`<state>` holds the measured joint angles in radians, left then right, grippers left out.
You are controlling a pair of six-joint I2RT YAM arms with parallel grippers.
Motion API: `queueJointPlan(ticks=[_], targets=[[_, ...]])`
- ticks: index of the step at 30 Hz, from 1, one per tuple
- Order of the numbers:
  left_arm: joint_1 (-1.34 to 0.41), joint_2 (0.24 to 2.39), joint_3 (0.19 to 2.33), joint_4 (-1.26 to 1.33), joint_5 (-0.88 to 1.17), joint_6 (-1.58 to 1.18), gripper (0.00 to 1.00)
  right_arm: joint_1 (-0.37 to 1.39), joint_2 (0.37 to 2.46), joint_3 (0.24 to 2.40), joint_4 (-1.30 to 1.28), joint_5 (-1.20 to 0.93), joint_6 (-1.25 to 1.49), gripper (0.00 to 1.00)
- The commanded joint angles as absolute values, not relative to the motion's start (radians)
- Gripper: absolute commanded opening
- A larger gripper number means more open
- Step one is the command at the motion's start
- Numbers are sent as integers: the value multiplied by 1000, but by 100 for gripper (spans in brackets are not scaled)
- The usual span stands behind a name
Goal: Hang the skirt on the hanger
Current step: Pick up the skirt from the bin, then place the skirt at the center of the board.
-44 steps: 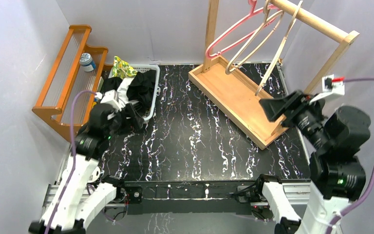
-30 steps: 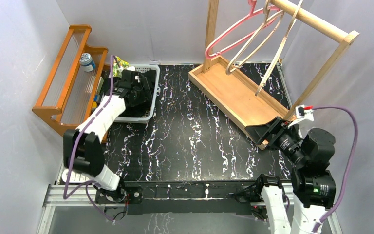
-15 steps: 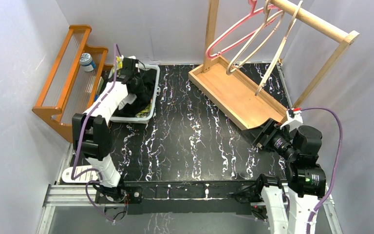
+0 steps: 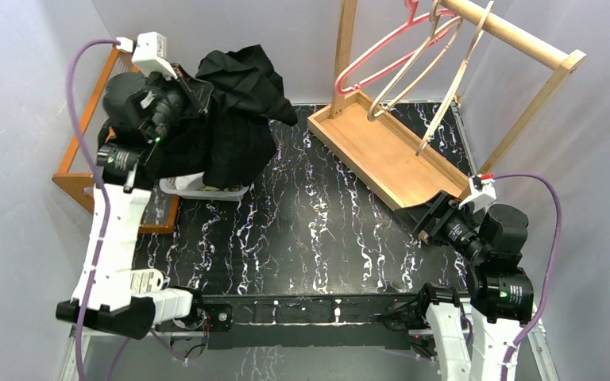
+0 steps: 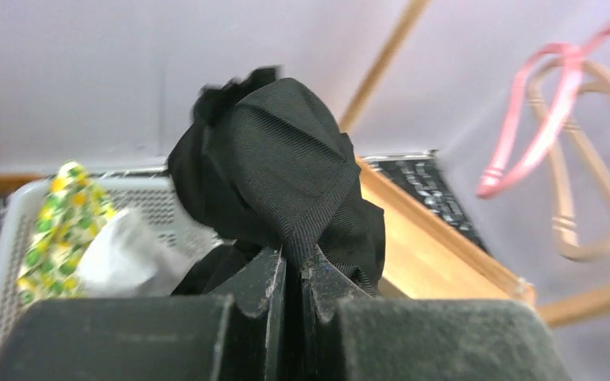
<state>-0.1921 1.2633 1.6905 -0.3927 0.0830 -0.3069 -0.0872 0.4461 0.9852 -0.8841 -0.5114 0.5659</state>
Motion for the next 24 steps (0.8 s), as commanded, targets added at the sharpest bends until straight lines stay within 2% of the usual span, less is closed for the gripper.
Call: queueJointPlan(ticks=[1,6,10,14,17,21,24], targets=[[-195,1185,1748,-324,328,-366,0,-80,469,1014,-812,-532,576,81],[-195,1113,1724,-358,375,-479,0,-81,463,958,-777,-508,660,82],[-194,1067,1610,-376,420,-547,0,-81,439,903,-723,-503,702,81],[-194,1040,1485,-428,365,-564,0,-81,446,889,-713,-530,690,81],[-193,1029,1369,-363,523,-605,0,-80,448,857,-705,-580,658,82],[-197,1009,1208,-126,743,-707,0,-75,427,843,-721,-585,589,98],[-224,1016,1180,-75,811,-756,0,-67,439,837,-720,-610,559,98]])
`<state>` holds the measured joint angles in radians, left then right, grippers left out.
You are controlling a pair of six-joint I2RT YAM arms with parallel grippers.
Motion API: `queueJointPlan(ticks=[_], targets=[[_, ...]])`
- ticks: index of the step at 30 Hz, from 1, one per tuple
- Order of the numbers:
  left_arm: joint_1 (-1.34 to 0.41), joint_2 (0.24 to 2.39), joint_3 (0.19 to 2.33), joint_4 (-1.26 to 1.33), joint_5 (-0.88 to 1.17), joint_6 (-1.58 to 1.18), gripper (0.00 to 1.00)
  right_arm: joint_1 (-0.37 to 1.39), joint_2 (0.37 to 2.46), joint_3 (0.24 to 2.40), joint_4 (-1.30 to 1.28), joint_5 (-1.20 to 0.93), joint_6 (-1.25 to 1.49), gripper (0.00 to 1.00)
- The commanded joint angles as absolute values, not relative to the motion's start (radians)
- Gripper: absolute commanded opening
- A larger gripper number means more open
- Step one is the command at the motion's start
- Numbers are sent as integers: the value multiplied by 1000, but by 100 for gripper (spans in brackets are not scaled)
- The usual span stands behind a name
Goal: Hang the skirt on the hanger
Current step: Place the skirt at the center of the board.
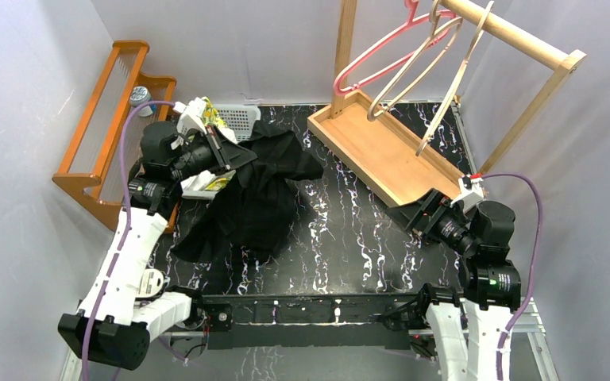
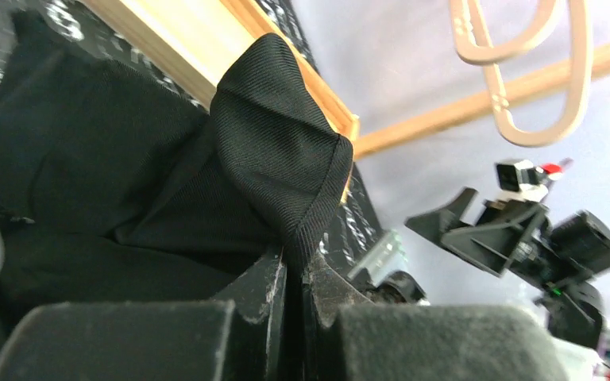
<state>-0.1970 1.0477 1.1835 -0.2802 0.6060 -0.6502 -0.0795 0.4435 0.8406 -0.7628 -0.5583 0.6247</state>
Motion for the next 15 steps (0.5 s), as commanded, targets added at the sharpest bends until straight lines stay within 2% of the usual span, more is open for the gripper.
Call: queueJointPlan(ticks=[1,5,10,15], targets=[[-242,1016,1180,-71,816,-767,0,-64,443,834,-715,-620,558,98],[-317,957,1165,-65,746,-837,0,-56,455,839,-701,-617,547,98],[-321,874,1173,-74,699,-916,0,-46,483,844,-694,-617,551,97],[-321,890,1204,-246,572,-818,0,-29,503,852,-696,-613,525,98]])
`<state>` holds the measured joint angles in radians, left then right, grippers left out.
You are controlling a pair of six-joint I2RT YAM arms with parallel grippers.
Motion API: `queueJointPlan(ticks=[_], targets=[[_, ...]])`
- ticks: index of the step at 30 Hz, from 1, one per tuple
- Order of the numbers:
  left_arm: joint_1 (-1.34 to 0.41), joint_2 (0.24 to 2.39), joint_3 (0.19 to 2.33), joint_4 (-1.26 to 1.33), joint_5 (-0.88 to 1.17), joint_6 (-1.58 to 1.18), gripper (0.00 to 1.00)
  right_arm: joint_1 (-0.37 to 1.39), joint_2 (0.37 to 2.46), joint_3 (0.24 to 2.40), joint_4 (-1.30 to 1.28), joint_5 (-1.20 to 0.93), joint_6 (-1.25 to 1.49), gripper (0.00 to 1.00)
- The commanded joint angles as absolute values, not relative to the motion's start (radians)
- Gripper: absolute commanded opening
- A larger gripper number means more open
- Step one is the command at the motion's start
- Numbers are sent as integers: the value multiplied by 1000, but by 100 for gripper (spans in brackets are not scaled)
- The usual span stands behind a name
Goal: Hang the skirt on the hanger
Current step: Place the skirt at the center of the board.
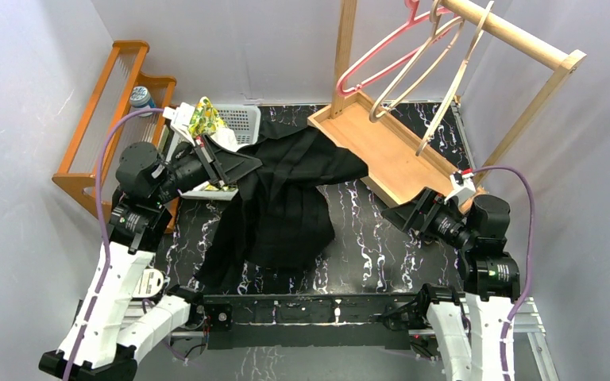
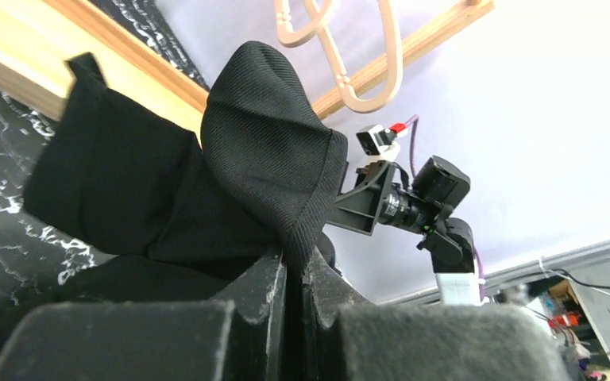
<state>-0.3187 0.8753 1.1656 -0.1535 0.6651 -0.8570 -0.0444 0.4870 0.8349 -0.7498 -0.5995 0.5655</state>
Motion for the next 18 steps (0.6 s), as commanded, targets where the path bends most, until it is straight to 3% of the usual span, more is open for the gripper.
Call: queueJointPlan(ticks=[1,3,5,6,7,8,9,12,18], targets=[[-321,902,1192,-281,525,-783,0,-27,510,853,-700,-607,514,98],[-321,938,1156,-320,405,-708,11,-21,523,846,-700,-607,496,97],[-321,996,1118,-330,275,-635,16,-19,529,824,-683,-614,489,97],[-321,1032,1108,-330,216,-605,26,-16,530,811,-675,-610,485,96],[-321,1073,1106,-328,149,-559,45,-15,528,800,-670,-600,480,96],[-321,1118,1115,-339,96,-525,58,-13,526,786,-664,-593,473,96],[-321,1169,1132,-362,40,-501,65,-10,526,775,-661,-586,464,95],[-321,1227,1181,-407,-18,-444,71,-6,531,746,-660,-577,436,94],[-321,1130,1172,-427,97,-374,74,9,521,680,-604,-607,407,92]])
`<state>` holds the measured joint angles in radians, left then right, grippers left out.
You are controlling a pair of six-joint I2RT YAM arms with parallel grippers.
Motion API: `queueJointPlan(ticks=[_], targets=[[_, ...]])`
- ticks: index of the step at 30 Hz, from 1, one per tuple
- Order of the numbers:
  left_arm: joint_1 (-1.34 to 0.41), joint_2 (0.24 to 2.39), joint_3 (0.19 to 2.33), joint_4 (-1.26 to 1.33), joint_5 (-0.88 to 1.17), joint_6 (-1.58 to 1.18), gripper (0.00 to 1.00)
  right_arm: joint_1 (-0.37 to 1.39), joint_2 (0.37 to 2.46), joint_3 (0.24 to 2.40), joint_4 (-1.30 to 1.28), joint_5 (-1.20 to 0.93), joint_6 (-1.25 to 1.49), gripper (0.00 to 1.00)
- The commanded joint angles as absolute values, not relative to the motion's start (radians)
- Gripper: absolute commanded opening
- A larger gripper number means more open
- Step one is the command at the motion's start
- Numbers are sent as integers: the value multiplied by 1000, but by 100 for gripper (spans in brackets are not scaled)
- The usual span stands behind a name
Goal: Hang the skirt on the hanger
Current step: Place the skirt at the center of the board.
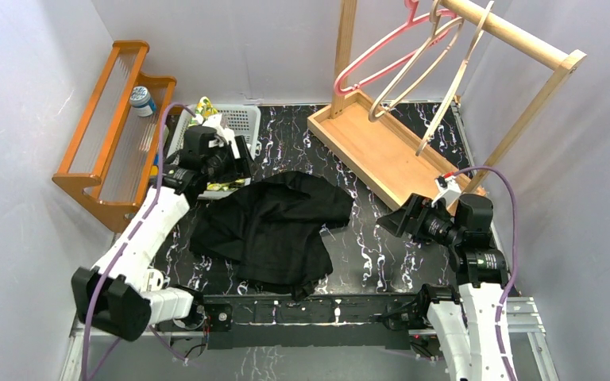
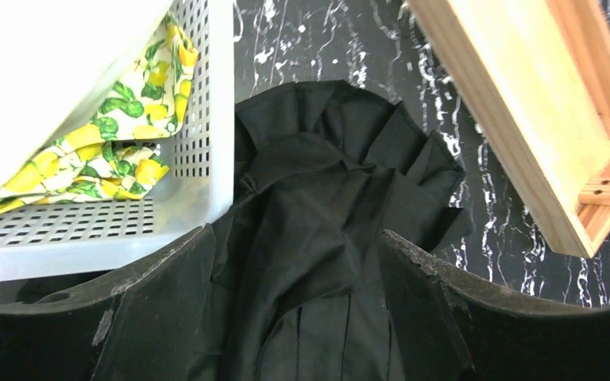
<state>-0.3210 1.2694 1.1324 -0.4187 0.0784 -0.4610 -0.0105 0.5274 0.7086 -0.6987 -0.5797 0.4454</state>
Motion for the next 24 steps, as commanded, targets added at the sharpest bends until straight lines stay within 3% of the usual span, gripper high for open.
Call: queueJointPlan(ticks=[1,7,13,17,21,24], targets=[[-322,1106,1159,-425,118,-371,74,21,522,668,-589,-620,408,92],[-326,1015,1071,-519,178,-409,71,55,546,650,-554,-629,397,91],[-325,917,912,-637,185,-463,84,204,590,604,-482,-490,468,91],[-325,910,856,-652,210,-494,88,483,685,587,-369,-228,563,91],[-326,936,802,-688,202,-556,87,812,804,589,-281,129,660,90],[-327,940,776,-702,199,-611,85,993,863,565,-171,266,709,92]])
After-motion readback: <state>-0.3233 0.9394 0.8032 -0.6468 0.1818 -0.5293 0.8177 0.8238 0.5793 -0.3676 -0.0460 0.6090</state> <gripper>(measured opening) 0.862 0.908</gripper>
